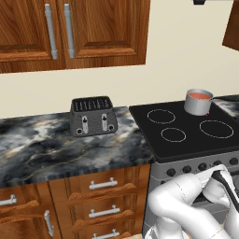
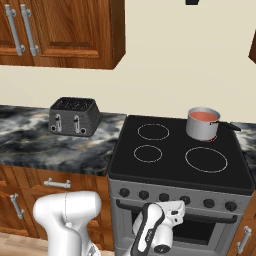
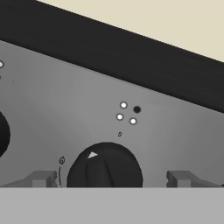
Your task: Wait until the marinara sauce is simmered to a deep red color and then turn off the stove.
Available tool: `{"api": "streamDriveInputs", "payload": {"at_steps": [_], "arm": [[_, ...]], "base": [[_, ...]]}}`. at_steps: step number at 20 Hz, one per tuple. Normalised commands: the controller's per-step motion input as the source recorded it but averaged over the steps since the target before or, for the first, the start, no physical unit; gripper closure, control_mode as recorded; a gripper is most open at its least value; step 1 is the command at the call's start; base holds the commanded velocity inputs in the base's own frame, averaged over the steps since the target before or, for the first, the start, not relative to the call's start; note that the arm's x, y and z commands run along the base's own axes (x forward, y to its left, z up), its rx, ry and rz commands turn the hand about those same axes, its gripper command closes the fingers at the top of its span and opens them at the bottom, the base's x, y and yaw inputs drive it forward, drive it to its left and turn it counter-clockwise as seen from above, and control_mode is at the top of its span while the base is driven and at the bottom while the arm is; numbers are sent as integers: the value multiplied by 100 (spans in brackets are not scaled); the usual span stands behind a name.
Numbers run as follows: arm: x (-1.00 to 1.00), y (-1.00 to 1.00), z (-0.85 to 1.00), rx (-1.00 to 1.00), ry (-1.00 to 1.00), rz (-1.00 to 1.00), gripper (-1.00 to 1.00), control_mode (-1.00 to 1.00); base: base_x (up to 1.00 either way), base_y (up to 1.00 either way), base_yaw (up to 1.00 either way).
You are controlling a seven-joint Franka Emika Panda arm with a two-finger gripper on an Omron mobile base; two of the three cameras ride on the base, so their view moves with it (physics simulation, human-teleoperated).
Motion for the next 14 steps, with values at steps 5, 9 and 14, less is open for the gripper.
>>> {"api": "streamDriveInputs", "payload": {"at_steps": [5,9,14], "arm": [[0,0,0,0,0,0,-100,-100],[0,3,0,0,0,0,-100,-100],[6,1,0,0,0,0,-100,-100]], "base": [[0,0,0],[0,0,0],[0,0,0]]}}
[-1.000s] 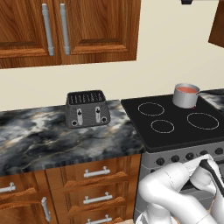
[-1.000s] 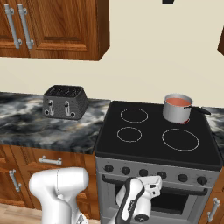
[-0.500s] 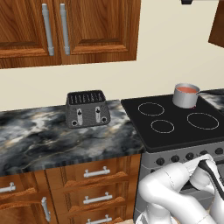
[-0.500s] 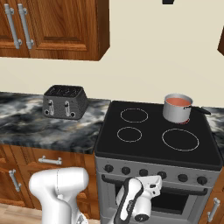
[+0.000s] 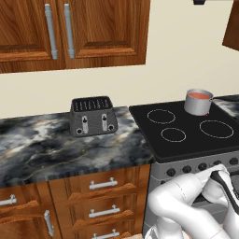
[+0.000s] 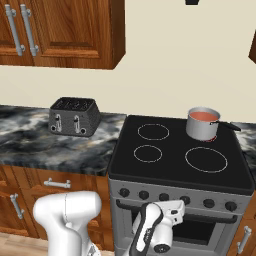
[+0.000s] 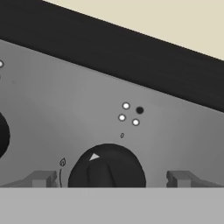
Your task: Wait until the marinara sauce is simmered to a deep red color and then turn off the stove.
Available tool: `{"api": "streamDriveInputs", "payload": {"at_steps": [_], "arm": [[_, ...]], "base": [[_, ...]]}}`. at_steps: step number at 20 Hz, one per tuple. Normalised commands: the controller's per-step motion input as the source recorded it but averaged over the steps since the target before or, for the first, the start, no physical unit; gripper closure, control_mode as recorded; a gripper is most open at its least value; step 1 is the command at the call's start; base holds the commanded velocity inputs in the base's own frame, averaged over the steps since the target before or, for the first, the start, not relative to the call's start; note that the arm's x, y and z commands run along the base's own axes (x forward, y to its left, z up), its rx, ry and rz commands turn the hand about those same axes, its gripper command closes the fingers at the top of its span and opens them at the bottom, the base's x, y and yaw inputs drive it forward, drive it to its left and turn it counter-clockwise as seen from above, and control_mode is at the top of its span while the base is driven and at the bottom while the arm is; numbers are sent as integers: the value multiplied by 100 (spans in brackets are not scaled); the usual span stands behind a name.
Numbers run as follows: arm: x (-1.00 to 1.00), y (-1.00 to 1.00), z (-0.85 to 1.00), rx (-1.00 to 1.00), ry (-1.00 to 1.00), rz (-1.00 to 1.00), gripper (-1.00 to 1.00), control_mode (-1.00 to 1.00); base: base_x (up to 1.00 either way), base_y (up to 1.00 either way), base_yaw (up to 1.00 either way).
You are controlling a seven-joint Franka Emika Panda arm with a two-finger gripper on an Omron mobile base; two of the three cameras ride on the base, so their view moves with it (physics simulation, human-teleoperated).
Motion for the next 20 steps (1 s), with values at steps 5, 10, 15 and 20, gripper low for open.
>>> {"api": "streamDriveInputs", "payload": {"at_steps": [5,10,15,20], "arm": [[14,3,0,0,0,1,-100,-100],[19,2,0,0,0,5,-100,-100],[19,0,-2,0,0,3,-100,-100],[2,0,0,0,0,0,-100,-100]], "base": [[0,0,0],[0,0,0],[0,0,0],[0,0,0]]}}
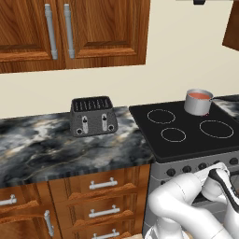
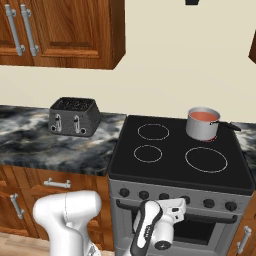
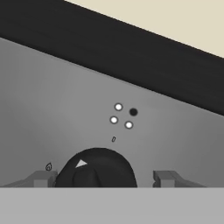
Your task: Wait until the marinara sauce is simmered to a deep red color and then turn off the stove.
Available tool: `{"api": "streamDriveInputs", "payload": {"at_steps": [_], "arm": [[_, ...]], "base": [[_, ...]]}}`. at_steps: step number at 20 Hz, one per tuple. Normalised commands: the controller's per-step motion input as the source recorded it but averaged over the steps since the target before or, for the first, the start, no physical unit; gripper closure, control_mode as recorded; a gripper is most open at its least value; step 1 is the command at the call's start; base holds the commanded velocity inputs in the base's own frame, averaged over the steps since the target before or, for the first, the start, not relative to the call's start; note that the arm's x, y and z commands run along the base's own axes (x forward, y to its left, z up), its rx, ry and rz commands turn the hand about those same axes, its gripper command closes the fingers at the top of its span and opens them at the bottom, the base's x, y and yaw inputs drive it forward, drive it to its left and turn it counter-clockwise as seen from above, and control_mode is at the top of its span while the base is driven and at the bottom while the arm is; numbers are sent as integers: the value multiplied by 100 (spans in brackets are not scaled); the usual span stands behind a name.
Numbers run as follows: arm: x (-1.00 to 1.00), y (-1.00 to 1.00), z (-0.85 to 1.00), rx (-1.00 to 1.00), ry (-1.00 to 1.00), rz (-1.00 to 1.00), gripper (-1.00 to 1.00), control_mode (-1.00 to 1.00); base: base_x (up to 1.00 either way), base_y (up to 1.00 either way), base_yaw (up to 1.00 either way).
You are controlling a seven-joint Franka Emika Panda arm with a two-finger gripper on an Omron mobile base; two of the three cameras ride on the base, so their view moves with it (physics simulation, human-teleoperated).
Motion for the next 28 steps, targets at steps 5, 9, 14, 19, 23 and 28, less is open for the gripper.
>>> {"api": "streamDriveInputs", "payload": {"at_steps": [5,9,14,19,23,28], "arm": [[0,0,0,0,0,0,100,-100],[0,0,0,0,0,0,100,-100],[0,0,0,0,0,0,100,-100],[0,0,0,0,0,0,100,-100],[0,0,0,0,0,0,100,-100],[0,0,0,0,0,0,100,-100]], "base": [[0,0,0],[0,0,0],[0,0,0],[0,0,0],[0,0,0],[0,0,0]]}}
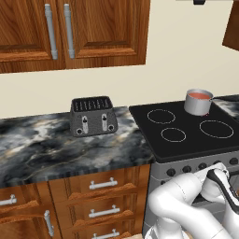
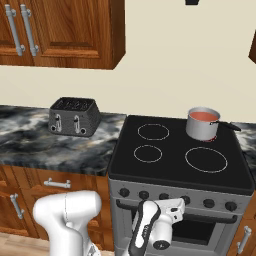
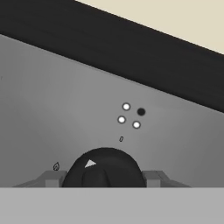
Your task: Wait until the marinara sauce is simmered to a deep red color and then turn off the stove.
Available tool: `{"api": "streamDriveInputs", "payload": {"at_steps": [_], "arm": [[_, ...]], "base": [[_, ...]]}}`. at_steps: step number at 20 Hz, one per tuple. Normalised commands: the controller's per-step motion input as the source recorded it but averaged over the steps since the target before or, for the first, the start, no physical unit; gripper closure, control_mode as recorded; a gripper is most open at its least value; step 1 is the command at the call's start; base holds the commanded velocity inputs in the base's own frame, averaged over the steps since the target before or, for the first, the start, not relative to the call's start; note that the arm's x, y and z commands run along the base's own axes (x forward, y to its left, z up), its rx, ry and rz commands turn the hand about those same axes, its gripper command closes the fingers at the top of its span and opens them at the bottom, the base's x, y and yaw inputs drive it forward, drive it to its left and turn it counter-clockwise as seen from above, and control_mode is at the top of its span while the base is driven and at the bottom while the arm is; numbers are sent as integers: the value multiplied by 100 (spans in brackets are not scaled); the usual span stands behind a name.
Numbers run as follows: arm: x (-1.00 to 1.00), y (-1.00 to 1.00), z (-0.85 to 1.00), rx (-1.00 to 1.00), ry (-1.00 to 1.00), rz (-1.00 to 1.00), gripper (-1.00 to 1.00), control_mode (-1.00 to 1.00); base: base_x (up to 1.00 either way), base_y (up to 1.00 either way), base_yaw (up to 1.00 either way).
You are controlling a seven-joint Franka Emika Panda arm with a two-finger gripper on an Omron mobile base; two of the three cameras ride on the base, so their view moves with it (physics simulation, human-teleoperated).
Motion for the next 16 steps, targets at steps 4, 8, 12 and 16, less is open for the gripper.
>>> {"api": "streamDriveInputs", "payload": {"at_steps": [4,8,12,16], "arm": [[0,0,0,0,0,0,100,-100],[0,0,0,0,0,0,100,-100],[0,0,0,0,0,0,100,-100],[0,0,0,0,0,0,100,-100]], "base": [[0,0,0],[0,0,0],[0,0,0],[0,0,0]]}}
